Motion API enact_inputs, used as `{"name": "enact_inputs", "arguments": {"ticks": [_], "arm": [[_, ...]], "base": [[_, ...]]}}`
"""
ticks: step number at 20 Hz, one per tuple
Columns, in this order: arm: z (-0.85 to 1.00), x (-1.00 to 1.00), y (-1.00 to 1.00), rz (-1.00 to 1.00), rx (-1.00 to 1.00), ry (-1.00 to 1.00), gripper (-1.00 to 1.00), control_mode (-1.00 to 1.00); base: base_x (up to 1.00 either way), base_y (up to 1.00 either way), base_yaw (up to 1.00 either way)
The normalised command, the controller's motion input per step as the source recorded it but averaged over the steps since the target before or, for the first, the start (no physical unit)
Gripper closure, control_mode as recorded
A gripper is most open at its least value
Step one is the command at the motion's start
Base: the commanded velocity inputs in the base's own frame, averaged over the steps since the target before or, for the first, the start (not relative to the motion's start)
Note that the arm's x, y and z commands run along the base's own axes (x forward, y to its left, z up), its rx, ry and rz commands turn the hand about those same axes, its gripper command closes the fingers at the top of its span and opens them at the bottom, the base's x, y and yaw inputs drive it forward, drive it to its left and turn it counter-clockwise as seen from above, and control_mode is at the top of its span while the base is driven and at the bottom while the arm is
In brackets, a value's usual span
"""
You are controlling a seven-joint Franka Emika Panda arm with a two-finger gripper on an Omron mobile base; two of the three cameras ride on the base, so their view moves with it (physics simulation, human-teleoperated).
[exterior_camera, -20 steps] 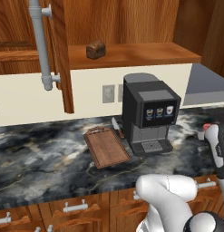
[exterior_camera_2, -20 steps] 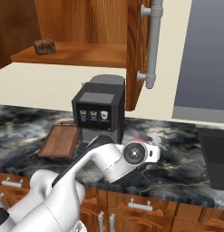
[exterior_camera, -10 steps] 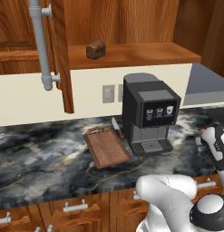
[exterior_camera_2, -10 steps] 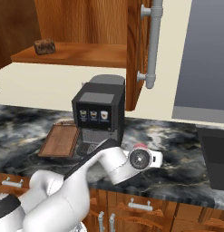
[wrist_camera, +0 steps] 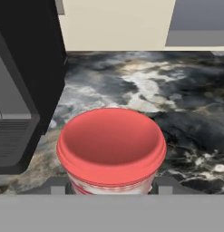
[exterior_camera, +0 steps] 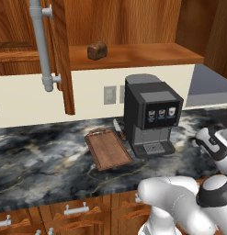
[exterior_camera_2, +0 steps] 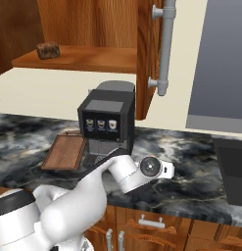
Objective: Pick the bread, place it on the cutting board, pick the jam, place it on the counter, and close the cabinet.
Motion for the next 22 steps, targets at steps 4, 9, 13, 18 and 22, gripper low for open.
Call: {"name": "enact_inputs", "arguments": {"ticks": [4,9,13,18,22], "arm": [[-0.17,0.26,0.0,0.0,0.0,0.09,1.0,-1.0],[-0.27,0.25,-0.01,0.0,0.0,0.03,1.0,-1.0],[-0.36,0.21,-0.02,0.0,0.0,0.0,1.0,-1.0],[-0.26,0.19,-0.04,0.0,0.0,0.0,1.0,-1.0],[-0.16,0.21,-0.11,0.0,0.0,0.0,1.0,-1.0]], "base": [[0.0,0.0,0.0],[0.0,0.0,0.0],[0.0,0.0,0.0],[0.0,0.0,0.0],[0.0,0.0,0.0]]}}
